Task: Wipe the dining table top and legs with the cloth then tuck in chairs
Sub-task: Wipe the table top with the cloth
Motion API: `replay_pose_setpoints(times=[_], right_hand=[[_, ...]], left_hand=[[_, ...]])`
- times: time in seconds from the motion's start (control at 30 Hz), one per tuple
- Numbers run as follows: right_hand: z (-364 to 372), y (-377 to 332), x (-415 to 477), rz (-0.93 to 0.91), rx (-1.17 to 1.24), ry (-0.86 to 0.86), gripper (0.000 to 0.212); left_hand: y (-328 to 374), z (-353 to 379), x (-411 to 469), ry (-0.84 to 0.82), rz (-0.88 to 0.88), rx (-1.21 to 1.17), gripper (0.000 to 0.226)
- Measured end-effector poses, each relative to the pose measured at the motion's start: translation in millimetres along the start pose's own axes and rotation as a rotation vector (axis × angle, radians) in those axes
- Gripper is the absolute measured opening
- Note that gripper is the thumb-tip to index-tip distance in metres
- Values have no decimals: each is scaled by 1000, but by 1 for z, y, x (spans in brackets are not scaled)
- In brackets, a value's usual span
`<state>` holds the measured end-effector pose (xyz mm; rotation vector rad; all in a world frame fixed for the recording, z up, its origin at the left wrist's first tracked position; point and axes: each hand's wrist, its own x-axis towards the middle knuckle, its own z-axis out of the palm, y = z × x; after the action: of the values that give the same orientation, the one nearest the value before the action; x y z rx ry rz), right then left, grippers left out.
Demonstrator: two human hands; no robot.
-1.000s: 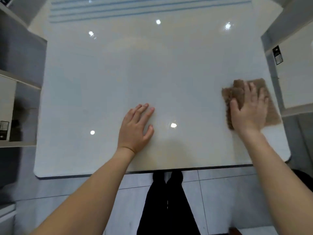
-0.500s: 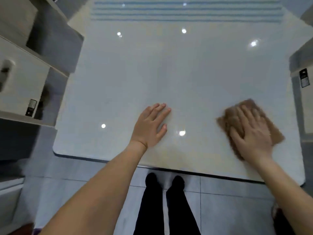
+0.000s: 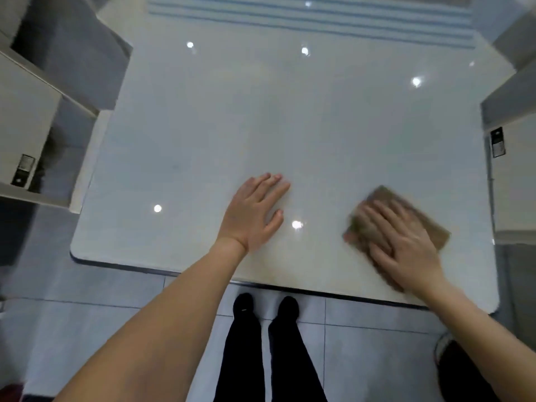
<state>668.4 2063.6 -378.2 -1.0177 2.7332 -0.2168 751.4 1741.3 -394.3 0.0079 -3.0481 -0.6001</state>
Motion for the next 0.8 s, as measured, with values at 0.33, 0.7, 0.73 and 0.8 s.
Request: replay_pose_setpoints(times=[0.33, 0.7, 0.73, 0.8], right_hand=[[14, -100, 82, 370, 48, 130, 68], [24, -150, 66, -562, -64, -79, 65], [18, -133, 80, -601, -77, -98, 65], [8, -99, 118, -380, -51, -39, 65]], left_hand=[[1, -24, -5, -48, -11, -93, 54], [-159, -83, -107, 96, -611, 130, 60], [-165, -81, -109, 97, -607, 122, 60], [-171, -78, -110, 126, -582, 117, 59]])
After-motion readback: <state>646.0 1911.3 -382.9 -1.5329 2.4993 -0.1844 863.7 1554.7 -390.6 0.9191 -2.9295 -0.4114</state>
